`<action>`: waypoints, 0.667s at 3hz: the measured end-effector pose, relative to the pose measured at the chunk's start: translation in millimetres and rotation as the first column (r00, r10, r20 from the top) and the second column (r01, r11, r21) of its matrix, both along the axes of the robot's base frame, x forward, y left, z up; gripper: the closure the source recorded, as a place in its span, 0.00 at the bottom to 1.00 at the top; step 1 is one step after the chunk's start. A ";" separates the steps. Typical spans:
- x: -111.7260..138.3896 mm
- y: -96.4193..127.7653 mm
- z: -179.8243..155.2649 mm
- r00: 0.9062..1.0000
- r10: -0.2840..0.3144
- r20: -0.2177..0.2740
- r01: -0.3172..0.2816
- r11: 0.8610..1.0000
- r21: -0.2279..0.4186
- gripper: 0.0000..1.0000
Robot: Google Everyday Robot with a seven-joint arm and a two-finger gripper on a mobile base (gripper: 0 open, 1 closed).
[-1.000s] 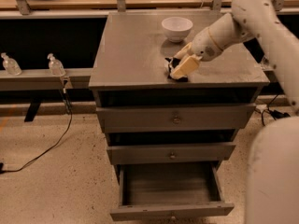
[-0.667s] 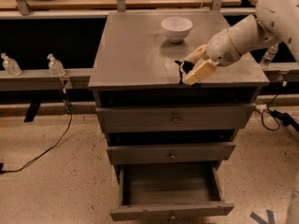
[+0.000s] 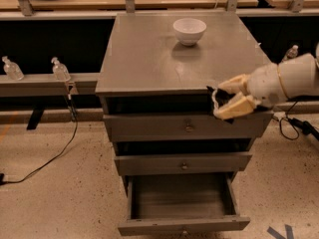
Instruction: Place rxbar chocolate into bottom drawer
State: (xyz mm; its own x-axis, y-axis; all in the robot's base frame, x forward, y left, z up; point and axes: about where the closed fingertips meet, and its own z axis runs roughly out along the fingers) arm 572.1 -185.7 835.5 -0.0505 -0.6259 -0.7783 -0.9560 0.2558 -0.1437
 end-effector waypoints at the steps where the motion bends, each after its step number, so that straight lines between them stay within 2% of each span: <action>1: -32.4 -22.1 -41.1 0.997 -0.054 -0.046 0.055 0.998 0.009 1.00; 2: -32.4 -22.0 -41.1 0.997 -0.054 -0.047 0.055 0.998 0.009 1.00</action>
Offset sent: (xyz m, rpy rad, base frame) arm -0.0288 -0.0213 -0.0372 0.0117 0.0339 -0.0552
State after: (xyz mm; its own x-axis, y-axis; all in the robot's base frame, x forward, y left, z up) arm 539.8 -207.7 794.3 -0.1203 -0.6133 -0.7806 -0.9462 0.3088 -0.0968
